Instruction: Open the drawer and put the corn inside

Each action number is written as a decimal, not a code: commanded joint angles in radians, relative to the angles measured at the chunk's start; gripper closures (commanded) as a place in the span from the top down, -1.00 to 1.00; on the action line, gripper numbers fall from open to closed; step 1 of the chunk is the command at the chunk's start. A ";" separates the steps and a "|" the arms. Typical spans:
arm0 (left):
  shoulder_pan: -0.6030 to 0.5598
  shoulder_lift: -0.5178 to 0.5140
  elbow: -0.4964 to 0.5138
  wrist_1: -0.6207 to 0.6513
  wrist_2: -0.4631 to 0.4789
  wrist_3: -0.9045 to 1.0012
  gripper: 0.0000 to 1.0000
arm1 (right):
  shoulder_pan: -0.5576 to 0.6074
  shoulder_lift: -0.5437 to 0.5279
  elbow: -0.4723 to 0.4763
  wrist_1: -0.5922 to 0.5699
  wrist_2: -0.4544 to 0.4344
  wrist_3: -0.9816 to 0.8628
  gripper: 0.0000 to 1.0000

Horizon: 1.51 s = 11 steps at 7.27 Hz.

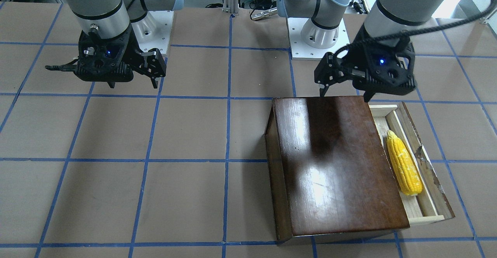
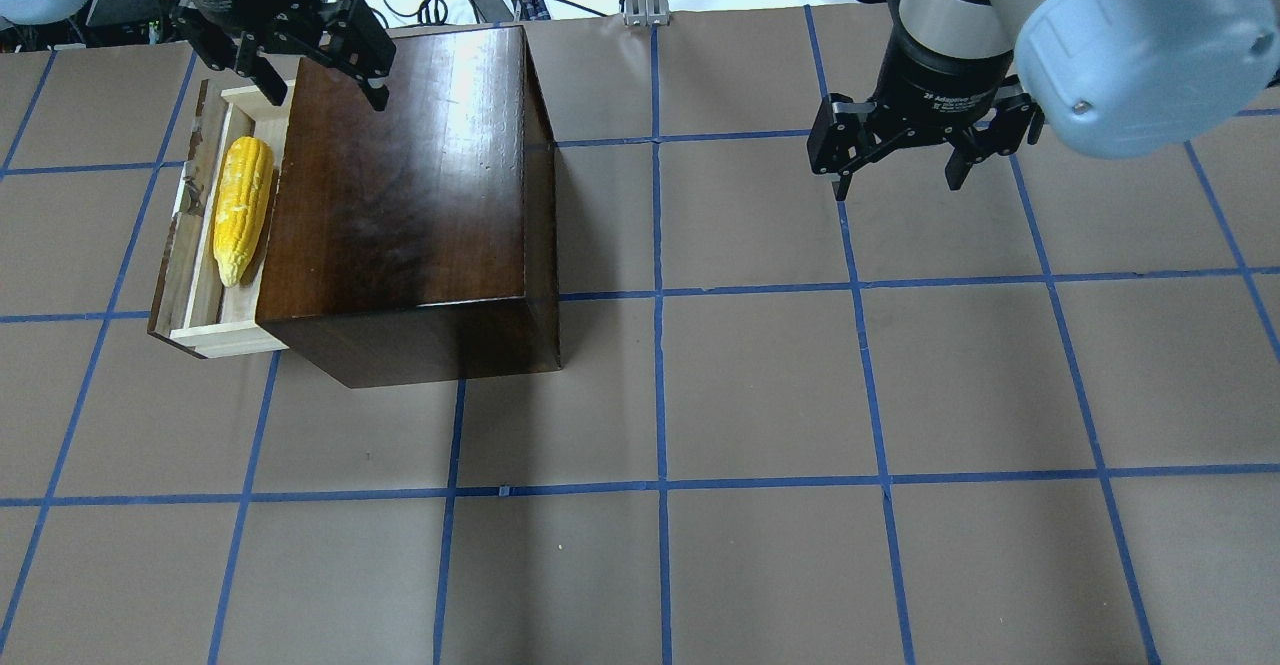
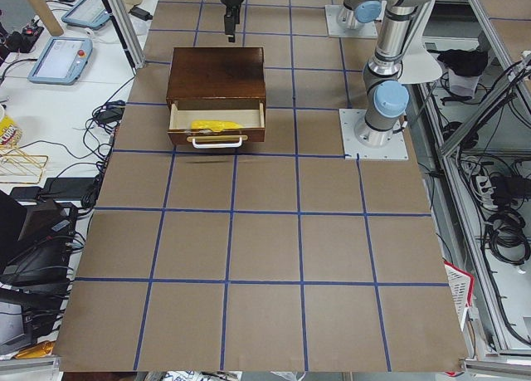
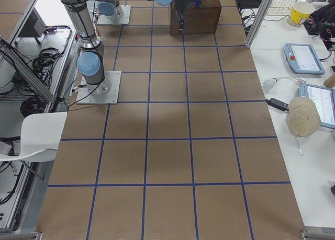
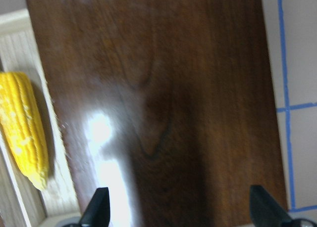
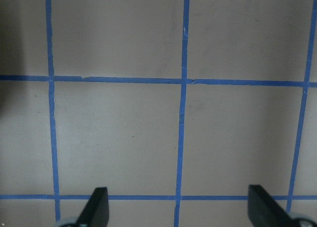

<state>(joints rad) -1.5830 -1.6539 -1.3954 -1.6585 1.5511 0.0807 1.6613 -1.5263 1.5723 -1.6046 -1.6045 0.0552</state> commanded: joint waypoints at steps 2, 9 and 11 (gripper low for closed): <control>0.012 0.088 -0.076 0.065 -0.002 -0.026 1.00 | 0.000 0.000 0.000 0.000 0.000 0.000 1.00; 0.029 0.066 -0.077 0.079 0.064 -0.030 1.00 | 0.000 0.000 0.000 0.000 0.000 0.000 1.00; 0.029 0.065 -0.077 0.074 0.057 -0.030 1.00 | 0.000 0.000 0.000 0.000 0.000 0.000 1.00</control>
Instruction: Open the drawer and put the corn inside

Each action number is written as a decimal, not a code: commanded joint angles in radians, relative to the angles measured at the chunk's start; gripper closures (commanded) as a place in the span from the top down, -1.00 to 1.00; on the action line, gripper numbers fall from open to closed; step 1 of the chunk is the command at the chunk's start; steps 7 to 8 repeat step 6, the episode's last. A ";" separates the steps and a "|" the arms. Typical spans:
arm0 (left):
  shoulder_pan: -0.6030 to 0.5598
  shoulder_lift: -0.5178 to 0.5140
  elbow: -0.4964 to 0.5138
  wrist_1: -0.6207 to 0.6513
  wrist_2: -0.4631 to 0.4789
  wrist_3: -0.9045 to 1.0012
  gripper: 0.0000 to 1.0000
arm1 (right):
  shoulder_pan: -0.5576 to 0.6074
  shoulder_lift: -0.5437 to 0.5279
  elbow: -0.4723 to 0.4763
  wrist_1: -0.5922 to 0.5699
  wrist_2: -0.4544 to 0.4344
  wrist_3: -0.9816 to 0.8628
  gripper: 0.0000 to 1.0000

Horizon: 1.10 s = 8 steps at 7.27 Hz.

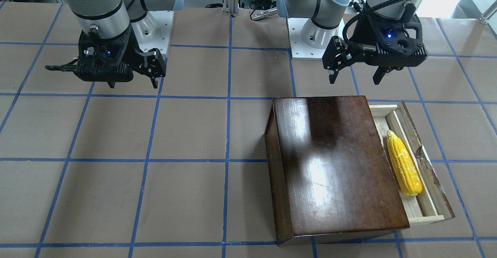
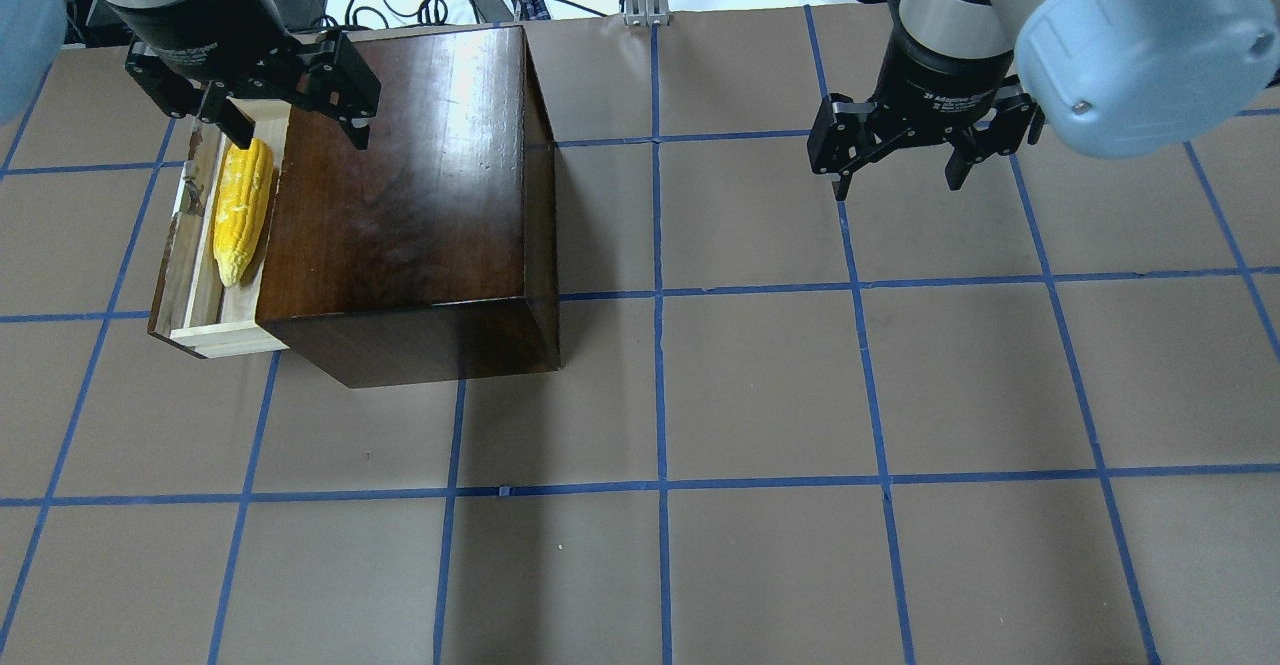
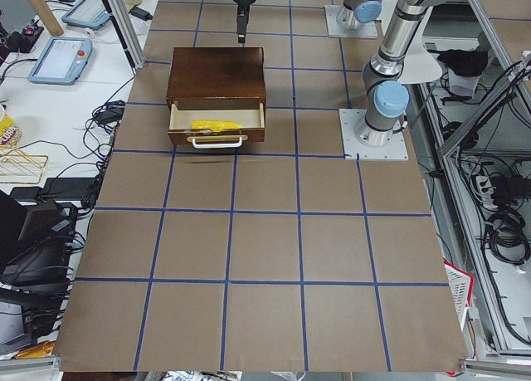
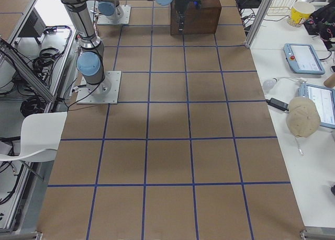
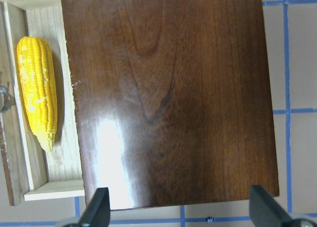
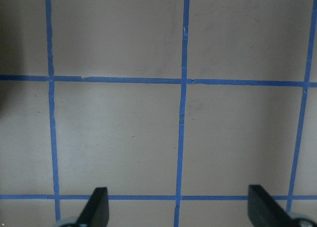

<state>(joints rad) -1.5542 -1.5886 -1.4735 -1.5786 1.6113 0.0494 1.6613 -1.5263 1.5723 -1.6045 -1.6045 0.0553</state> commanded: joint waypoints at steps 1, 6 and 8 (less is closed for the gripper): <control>0.000 -0.001 0.001 -0.018 -0.004 0.001 1.00 | 0.000 0.000 0.000 0.000 0.000 0.000 1.00; -0.001 0.001 -0.004 -0.026 -0.001 -0.003 1.00 | 0.000 0.000 0.000 0.000 0.000 0.000 1.00; -0.001 0.001 -0.004 -0.026 -0.001 -0.003 1.00 | 0.000 0.000 0.000 0.000 0.000 0.000 1.00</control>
